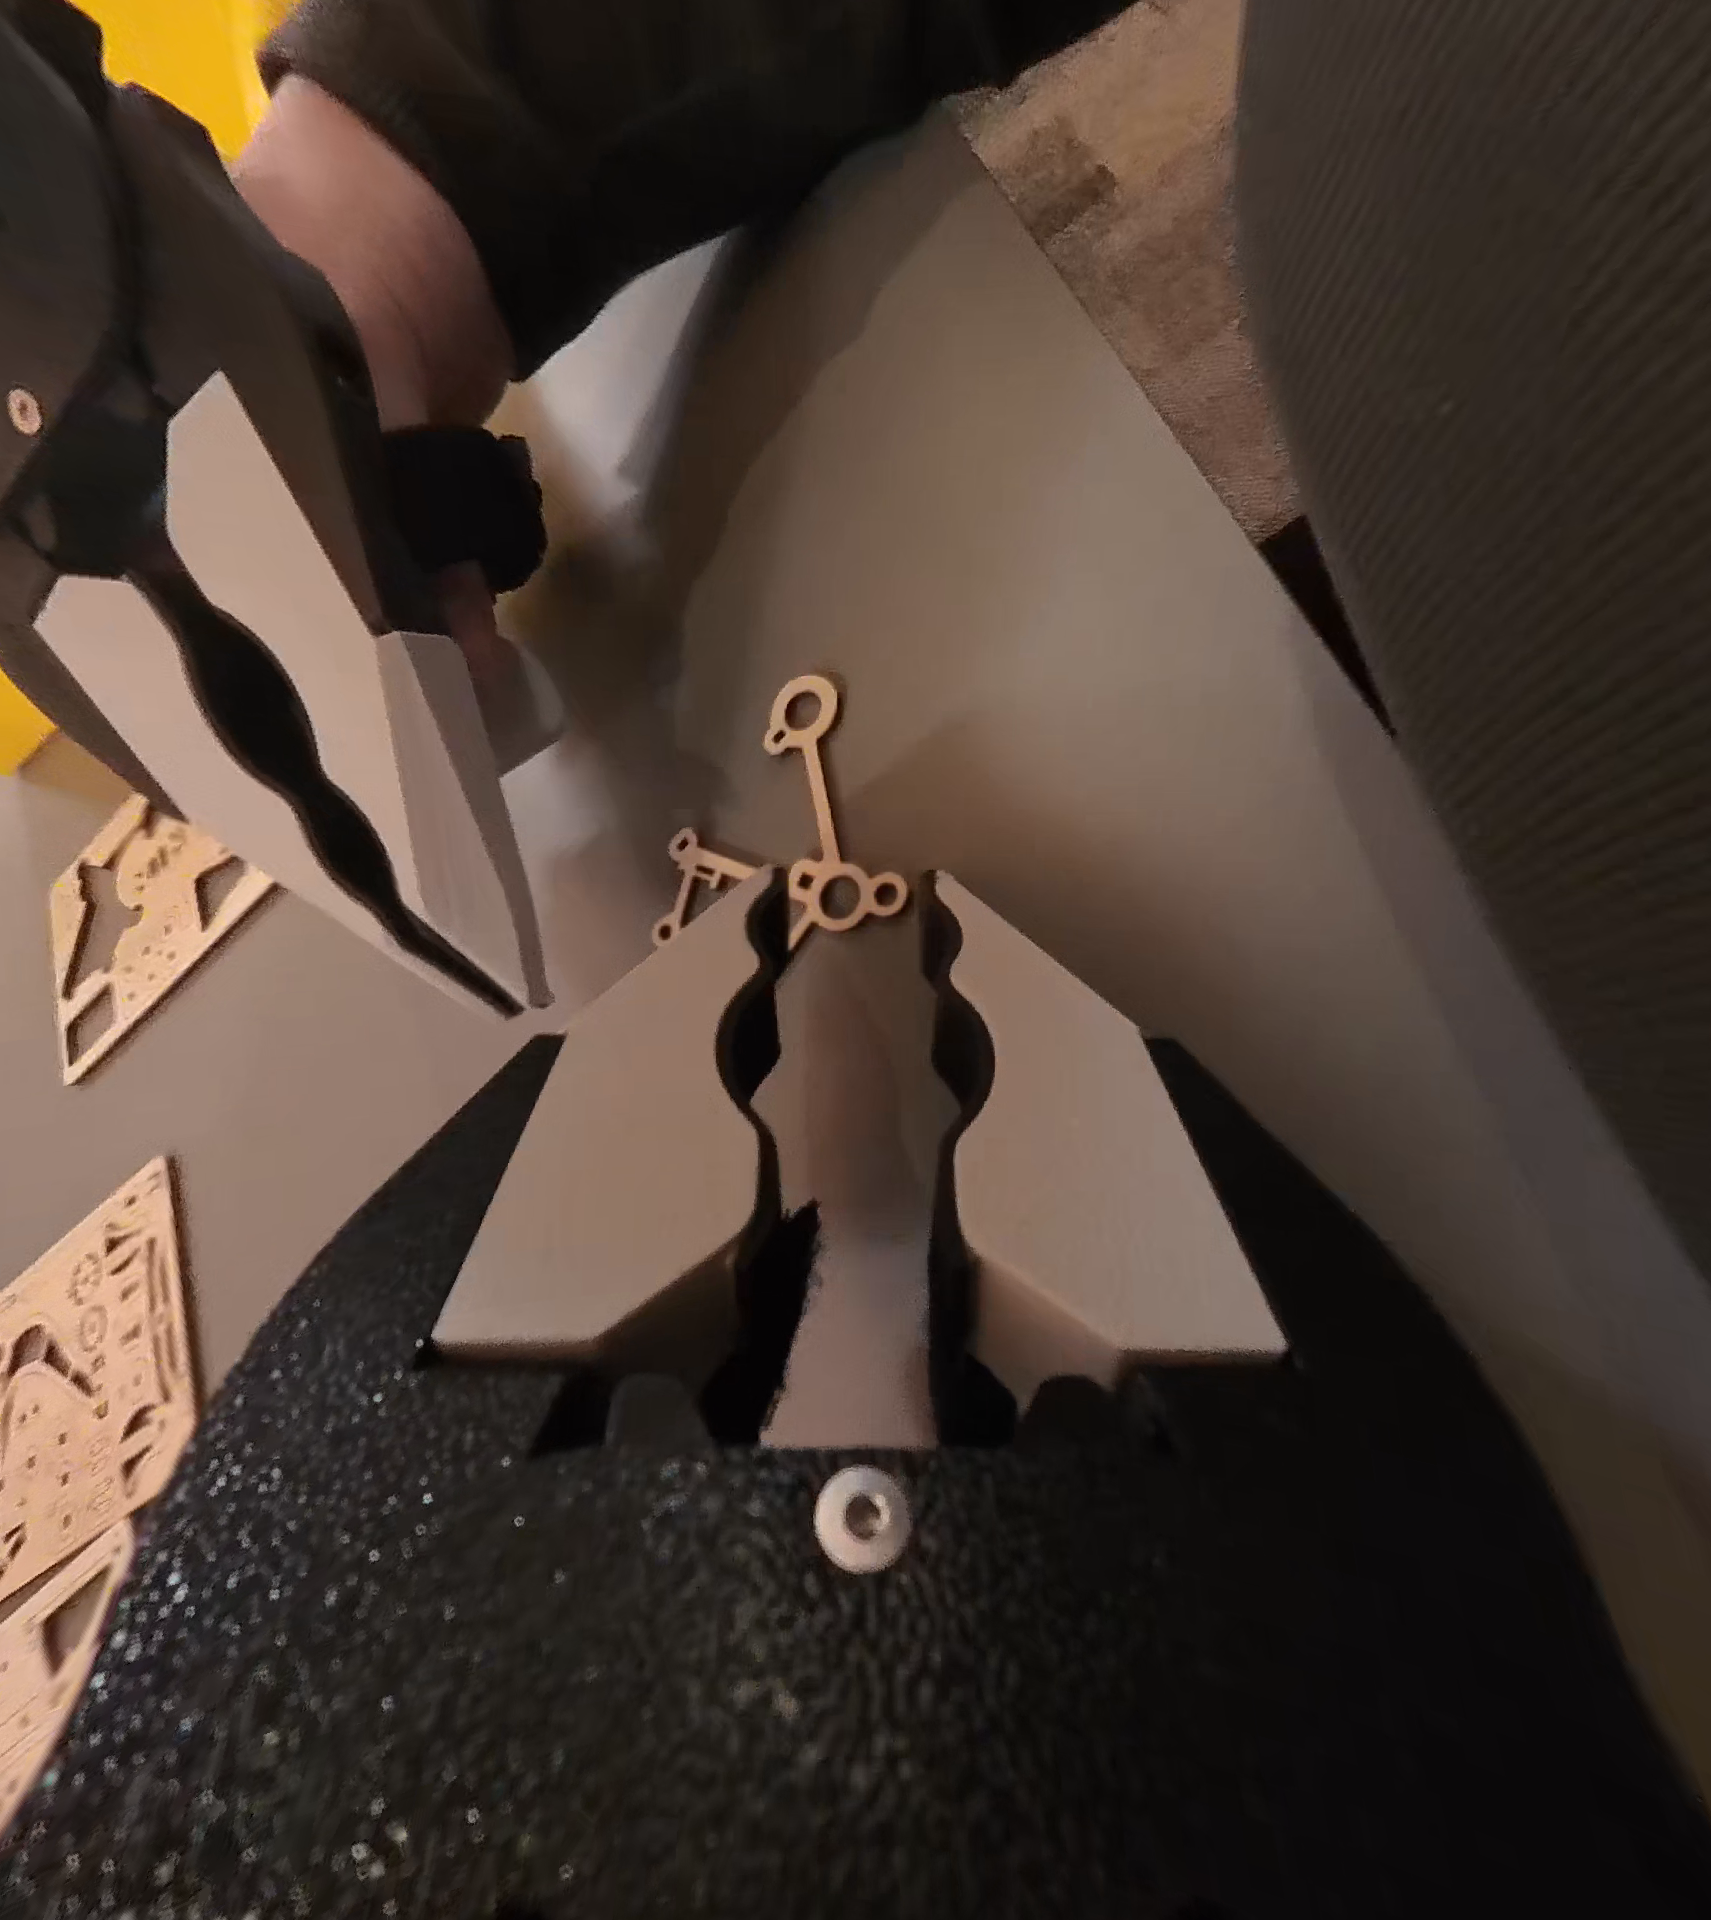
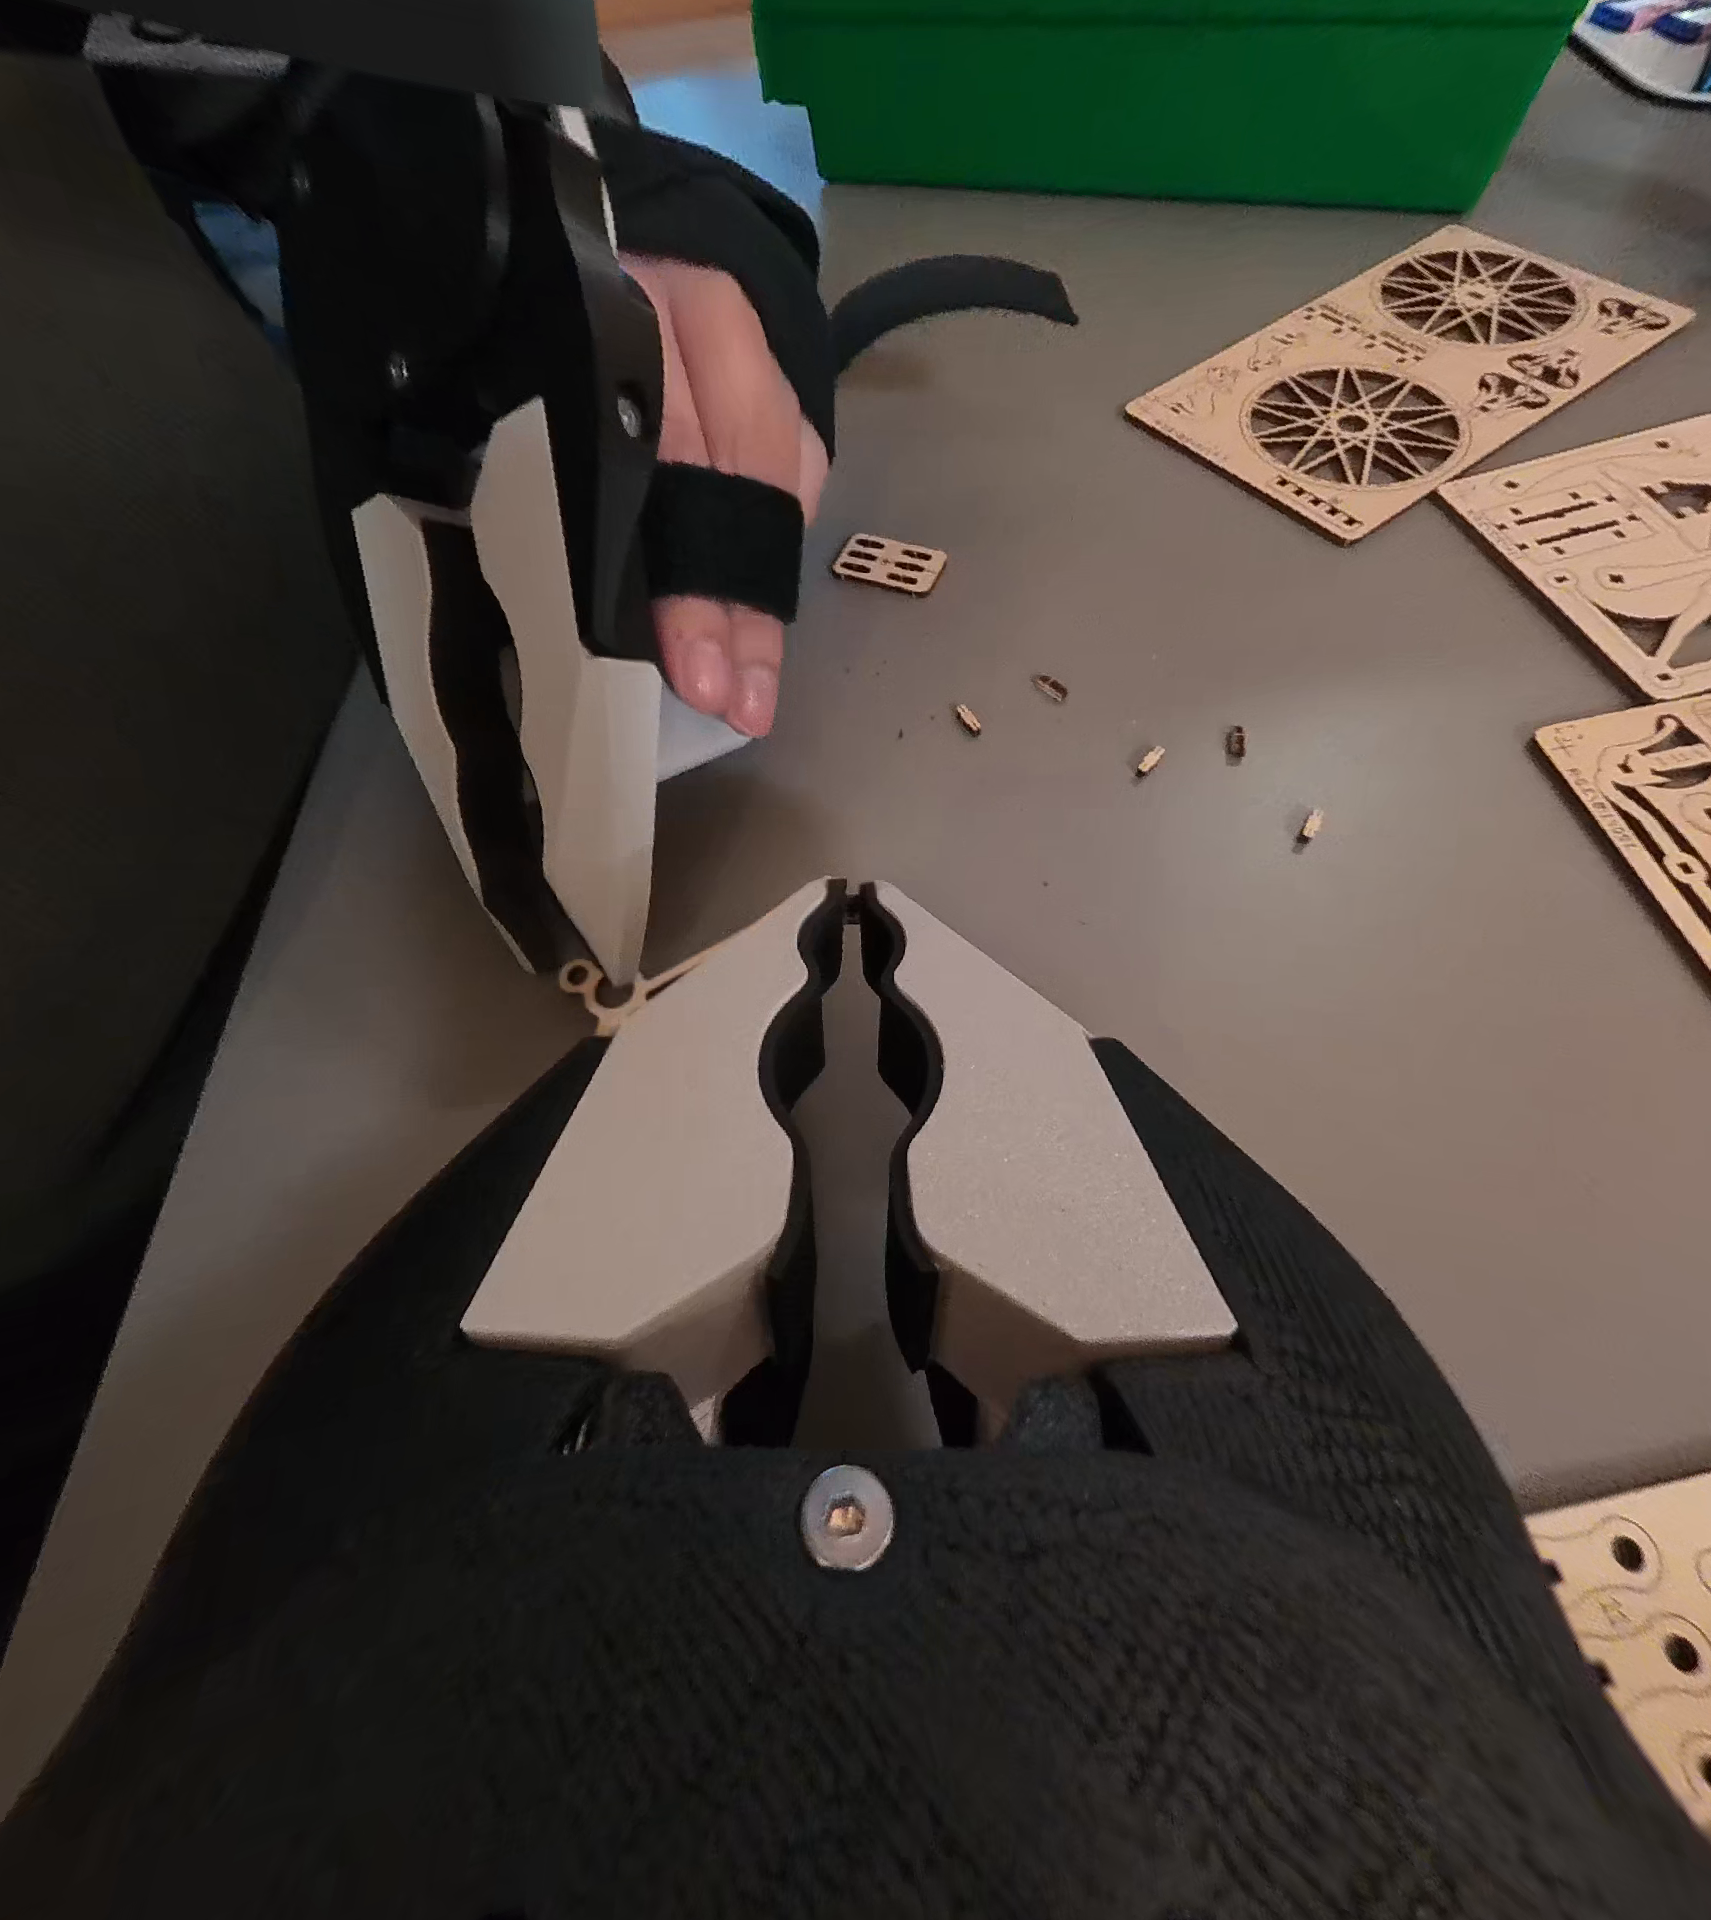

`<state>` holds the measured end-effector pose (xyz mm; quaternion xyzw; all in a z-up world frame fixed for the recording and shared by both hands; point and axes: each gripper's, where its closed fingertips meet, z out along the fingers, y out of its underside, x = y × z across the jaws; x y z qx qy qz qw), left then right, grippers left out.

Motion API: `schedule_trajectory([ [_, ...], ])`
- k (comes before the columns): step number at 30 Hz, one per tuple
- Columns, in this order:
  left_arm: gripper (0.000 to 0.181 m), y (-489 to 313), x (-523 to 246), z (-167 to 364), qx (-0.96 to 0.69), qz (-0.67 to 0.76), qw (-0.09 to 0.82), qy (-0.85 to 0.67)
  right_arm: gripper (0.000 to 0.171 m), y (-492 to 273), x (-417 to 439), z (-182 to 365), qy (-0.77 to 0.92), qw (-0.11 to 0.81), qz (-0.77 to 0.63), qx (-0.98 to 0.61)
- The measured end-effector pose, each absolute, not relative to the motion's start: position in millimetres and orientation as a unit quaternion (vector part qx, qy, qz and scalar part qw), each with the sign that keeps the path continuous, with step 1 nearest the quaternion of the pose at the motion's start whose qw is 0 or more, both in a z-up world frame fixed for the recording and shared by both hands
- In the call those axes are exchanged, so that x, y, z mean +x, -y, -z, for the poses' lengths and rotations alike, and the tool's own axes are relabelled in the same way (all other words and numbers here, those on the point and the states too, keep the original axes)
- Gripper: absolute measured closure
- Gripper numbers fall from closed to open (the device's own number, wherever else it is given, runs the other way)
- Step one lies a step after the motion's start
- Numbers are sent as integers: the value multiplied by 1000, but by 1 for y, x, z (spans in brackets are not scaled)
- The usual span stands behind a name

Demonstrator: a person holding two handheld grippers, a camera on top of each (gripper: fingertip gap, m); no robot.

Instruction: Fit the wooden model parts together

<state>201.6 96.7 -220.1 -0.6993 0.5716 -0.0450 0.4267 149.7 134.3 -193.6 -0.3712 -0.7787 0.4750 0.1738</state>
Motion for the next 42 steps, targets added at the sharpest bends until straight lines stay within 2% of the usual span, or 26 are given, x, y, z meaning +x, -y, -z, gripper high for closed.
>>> schedule_trajectory([
  [4, 157, -93, 205, 223, -732, 104, 388, -550, 170, -126, 152, 193, 773, 146, -495, -369],
  [8, 145, -86, 203, 225, -765, 154, 349, -519, 170, -122, 153, 193, 769, 127, -506, -369],
  [13, 144, -72, 197, 227, -791, 199, 313, -486, 170, -119, 149, 193, 769, 131, -504, -370],
  [15, 151, -83, 186, 223, -797, 178, 350, -459, 170, -119, 145, 184, 756, 147, -522, -367],
  [17, 157, -103, 172, 204, -798, 171, 424, -392, 170, -120, 141, 165, 728, 178, -561, -353],
  [21, 146, -126, 155, 154, -768, 230, 529, -278, 170, -112, 144, 121, 673, 220, -642, -295],
  [26, 173, -120, 160, 126, -712, 241, 590, -295, 170, -107, 146, 108, 666, 256, -651, -261],
  [28, 180, -118, 162, 122, -700, 233, 602, -305, 170, -106, 147, 107, 666, 259, -652, -254],
  [34, 181, -119, 163, 126, -702, 215, 598, -322, 170, -106, 149, 111, 678, 261, -641, -247],
  [42, 181, -124, 155, 151, -739, 112, 552, -370, 164, -111, 148, 140, 772, 315, -495, -245],
])
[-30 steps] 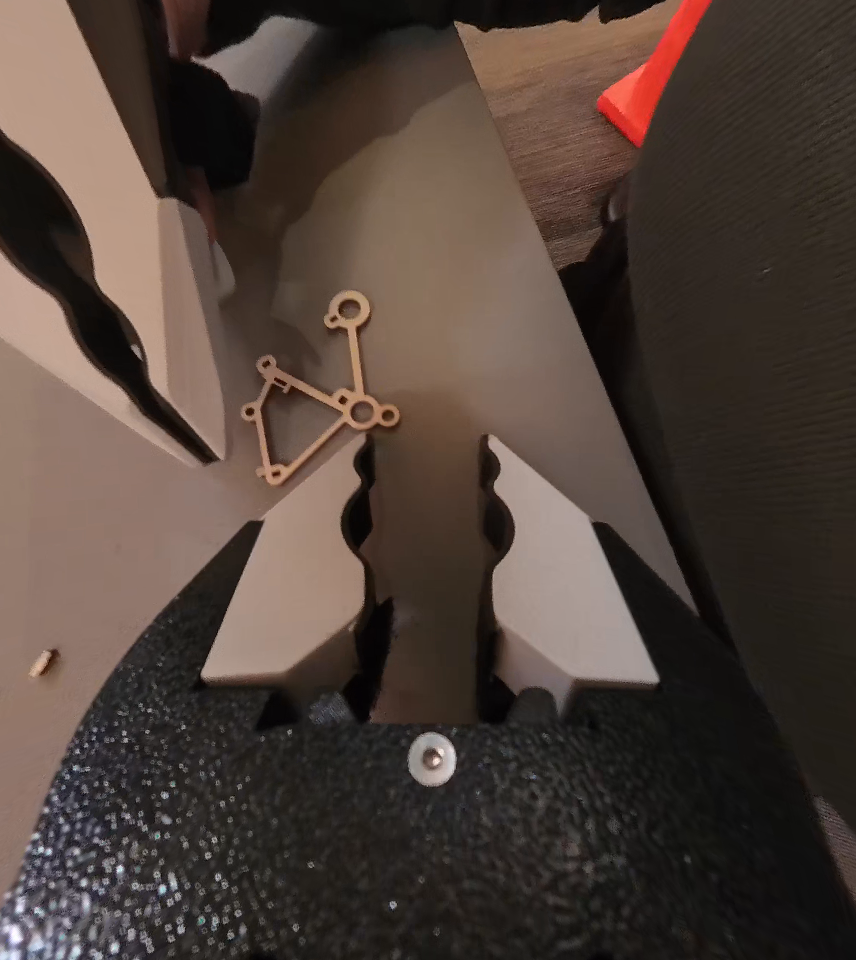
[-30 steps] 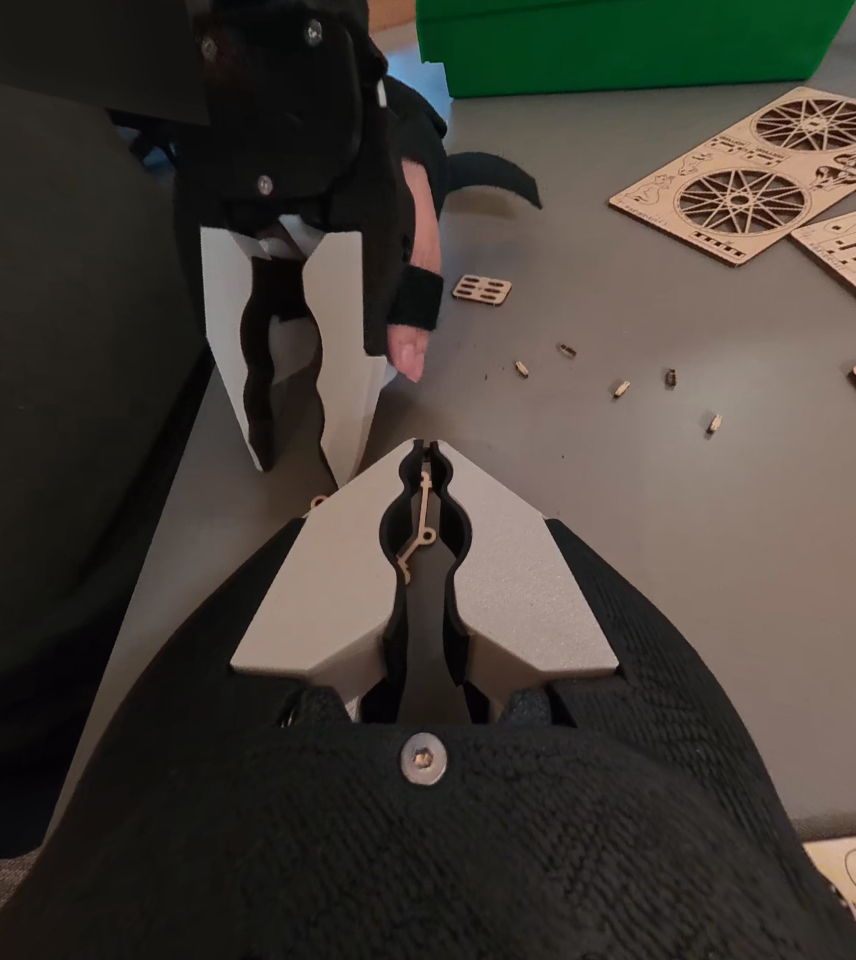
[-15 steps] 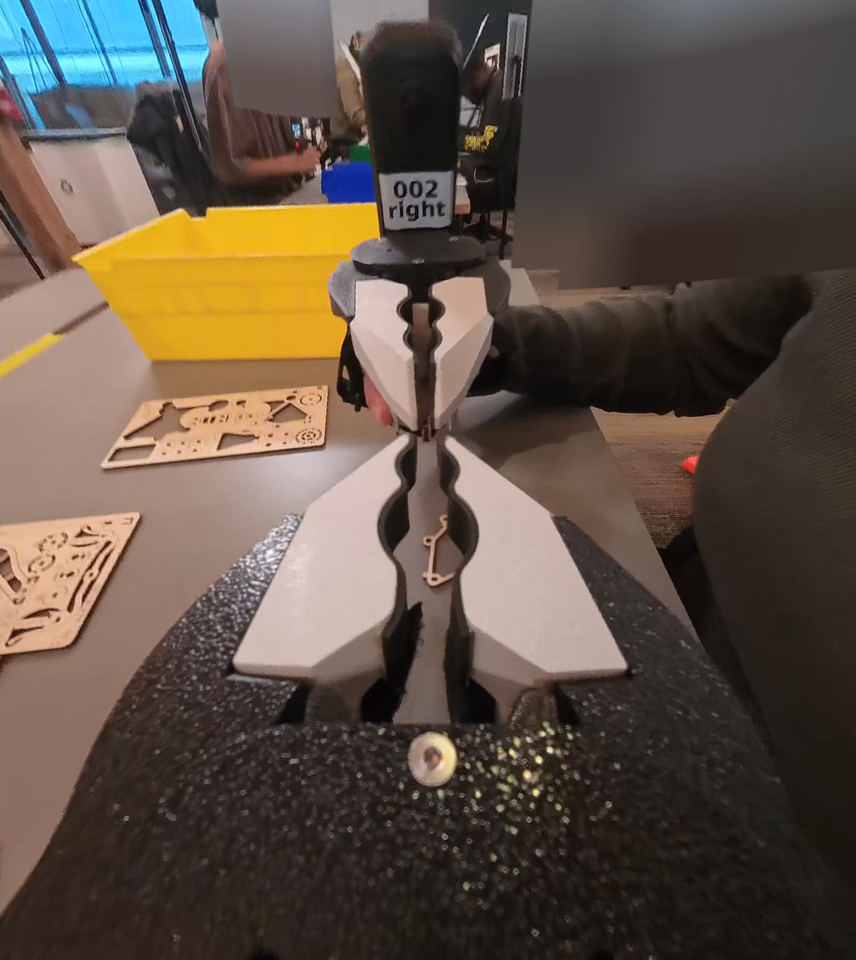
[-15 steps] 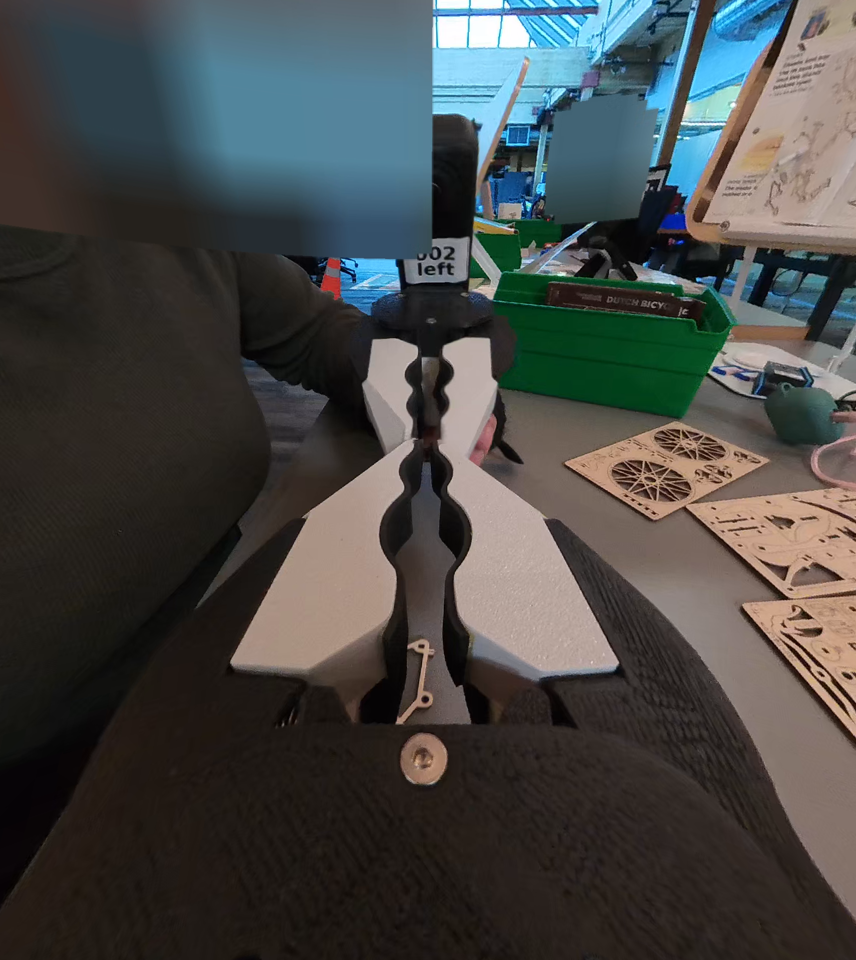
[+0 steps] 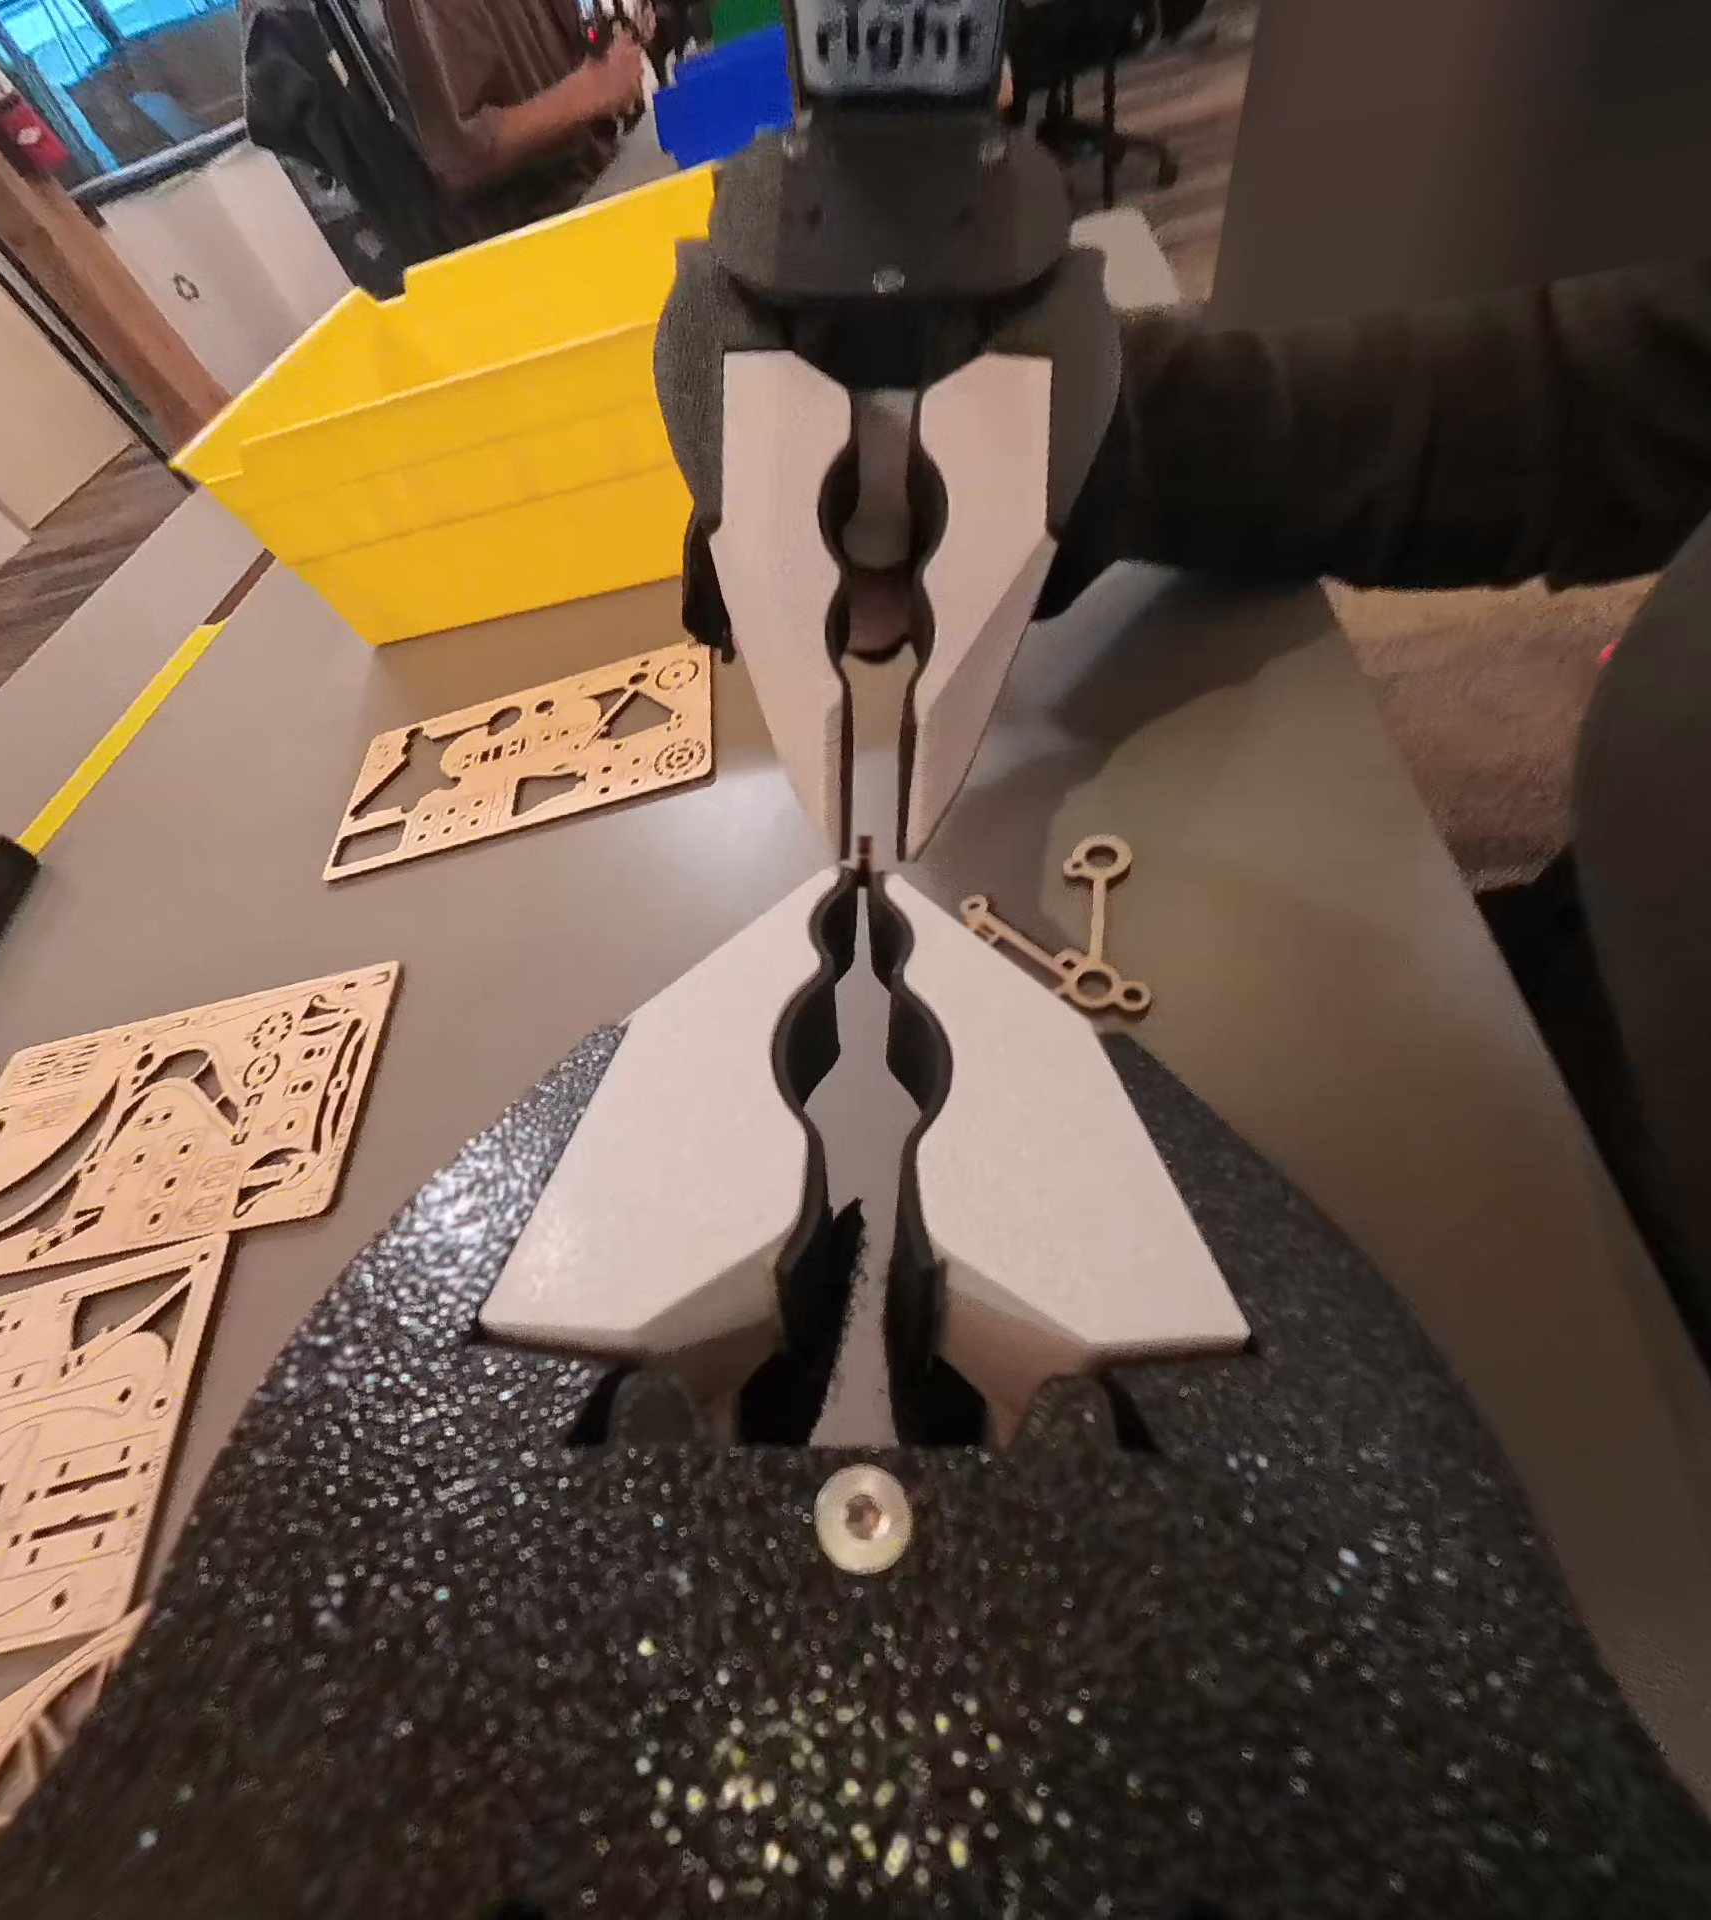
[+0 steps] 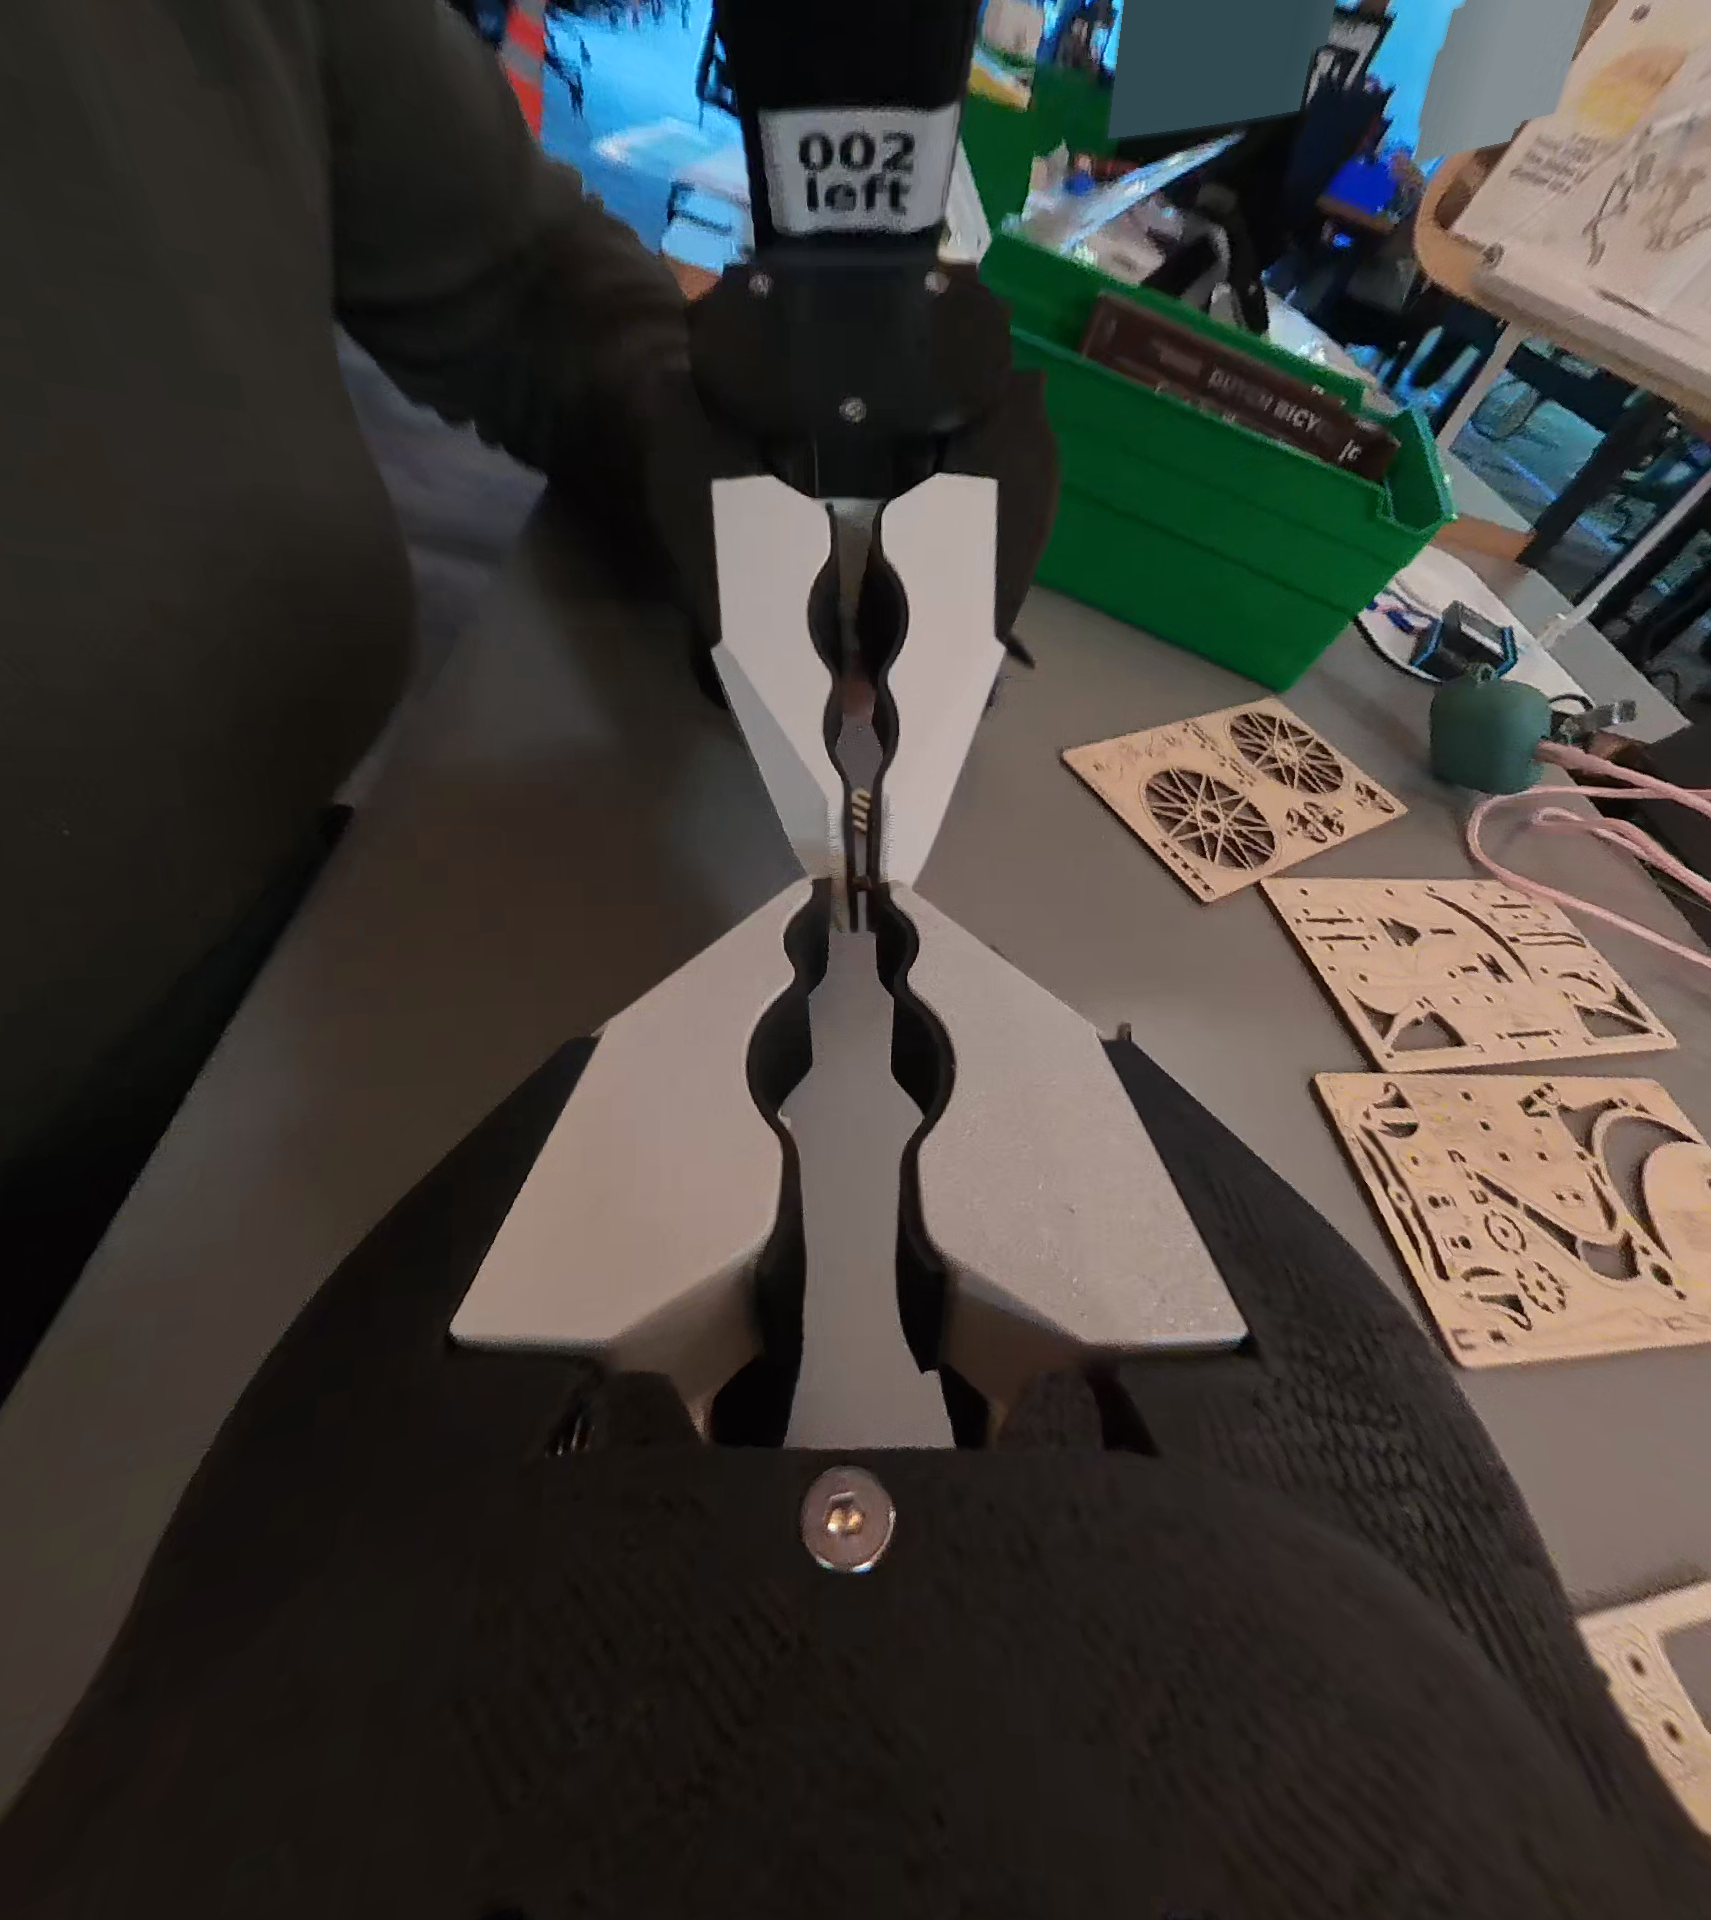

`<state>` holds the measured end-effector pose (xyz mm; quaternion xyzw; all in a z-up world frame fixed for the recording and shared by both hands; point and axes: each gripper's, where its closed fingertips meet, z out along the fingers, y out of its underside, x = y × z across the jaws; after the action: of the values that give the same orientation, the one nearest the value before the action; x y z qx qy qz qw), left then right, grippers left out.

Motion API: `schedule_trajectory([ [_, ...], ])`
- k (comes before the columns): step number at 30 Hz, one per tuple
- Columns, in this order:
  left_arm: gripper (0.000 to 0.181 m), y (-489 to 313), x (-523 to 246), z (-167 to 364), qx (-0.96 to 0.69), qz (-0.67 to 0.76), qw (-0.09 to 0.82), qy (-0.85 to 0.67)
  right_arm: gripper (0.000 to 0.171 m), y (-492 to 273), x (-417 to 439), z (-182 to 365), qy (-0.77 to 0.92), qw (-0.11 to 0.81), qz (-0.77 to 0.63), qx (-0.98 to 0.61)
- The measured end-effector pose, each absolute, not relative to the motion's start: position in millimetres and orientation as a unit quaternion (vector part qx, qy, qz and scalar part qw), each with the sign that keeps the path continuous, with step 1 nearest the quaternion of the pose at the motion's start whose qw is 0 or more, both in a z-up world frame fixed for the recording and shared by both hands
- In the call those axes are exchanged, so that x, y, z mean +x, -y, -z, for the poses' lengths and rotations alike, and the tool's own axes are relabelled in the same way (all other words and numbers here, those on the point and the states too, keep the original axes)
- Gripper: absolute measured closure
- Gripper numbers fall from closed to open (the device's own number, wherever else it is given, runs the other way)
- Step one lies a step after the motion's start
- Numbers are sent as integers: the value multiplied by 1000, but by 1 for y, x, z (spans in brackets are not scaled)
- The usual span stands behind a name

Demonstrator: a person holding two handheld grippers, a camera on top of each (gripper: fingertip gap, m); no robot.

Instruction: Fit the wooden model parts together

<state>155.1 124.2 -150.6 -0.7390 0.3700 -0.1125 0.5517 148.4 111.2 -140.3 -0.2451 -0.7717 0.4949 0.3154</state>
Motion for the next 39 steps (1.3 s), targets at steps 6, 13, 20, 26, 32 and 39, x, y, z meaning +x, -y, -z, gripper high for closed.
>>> schedule_trajectory([
  [6, 181, -124, 153, 168, -760, 82, 512, -393, 169, -112, 146, 157, 809, 327, -424, -244],
  [13, 181, -125, 150, 175, -773, 84, 494, -388, 169, -113, 144, 164, 818, 331, -402, -246],
  [20, 181, -125, 150, 178, -782, 97, 485, -379, 168, -113, 143, 167, 819, 329, -399, -249],
  [26, 181, -124, 151, 179, -784, 99, 480, -380, 169, -112, 142, 169, 822, 328, -395, -247],
  [32, 181, -124, 151, 182, -789, 100, 473, -380, 170, -112, 143, 172, 827, 328, -387, -243],
  [39, 180, -112, 161, 183, -775, 145, 483, -381, 170, -121, 151, 182, 840, 271, -380, -278],
])
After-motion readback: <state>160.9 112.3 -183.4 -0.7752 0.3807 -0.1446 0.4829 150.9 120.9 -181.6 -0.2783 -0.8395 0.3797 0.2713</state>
